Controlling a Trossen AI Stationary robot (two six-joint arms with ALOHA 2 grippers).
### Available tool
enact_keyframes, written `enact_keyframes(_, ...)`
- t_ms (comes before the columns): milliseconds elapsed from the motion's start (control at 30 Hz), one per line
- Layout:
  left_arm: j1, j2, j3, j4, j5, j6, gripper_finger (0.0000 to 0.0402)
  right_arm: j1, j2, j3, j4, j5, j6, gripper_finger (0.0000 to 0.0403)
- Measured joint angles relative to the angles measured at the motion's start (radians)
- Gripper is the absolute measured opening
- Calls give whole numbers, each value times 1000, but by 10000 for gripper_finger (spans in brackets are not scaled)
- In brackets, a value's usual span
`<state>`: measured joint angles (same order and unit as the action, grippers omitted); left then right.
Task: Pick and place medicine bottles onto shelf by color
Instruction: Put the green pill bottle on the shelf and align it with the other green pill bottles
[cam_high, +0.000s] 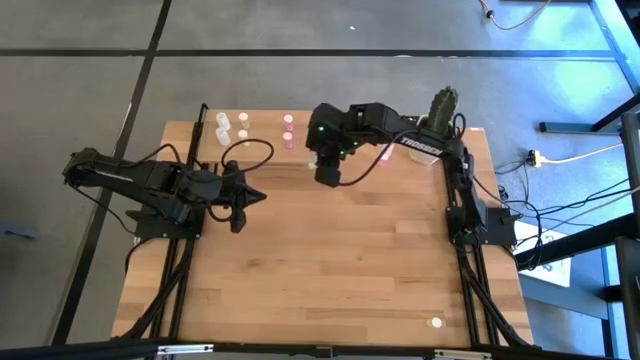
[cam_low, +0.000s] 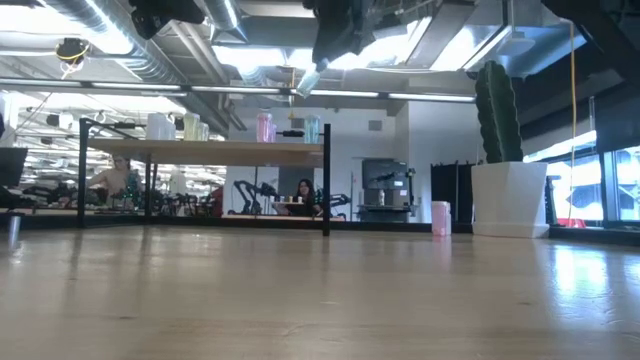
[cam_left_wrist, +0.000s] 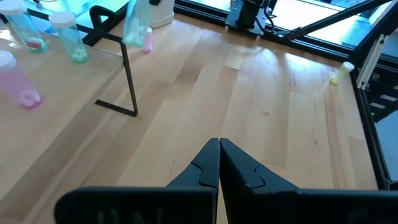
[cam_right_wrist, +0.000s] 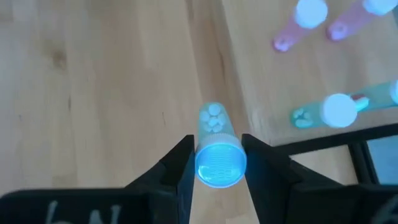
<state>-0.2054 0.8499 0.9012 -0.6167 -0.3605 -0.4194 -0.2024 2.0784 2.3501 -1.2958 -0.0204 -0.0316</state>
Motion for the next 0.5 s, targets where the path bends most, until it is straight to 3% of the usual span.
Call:
enact_keyframes(267,2,0,0,0,-53,2,0,18,15,1,13,-1,-33,122)
enact_keyframes(500,2,0,0,0,-41,10,16,31,16,0,11,-1,-47,122)
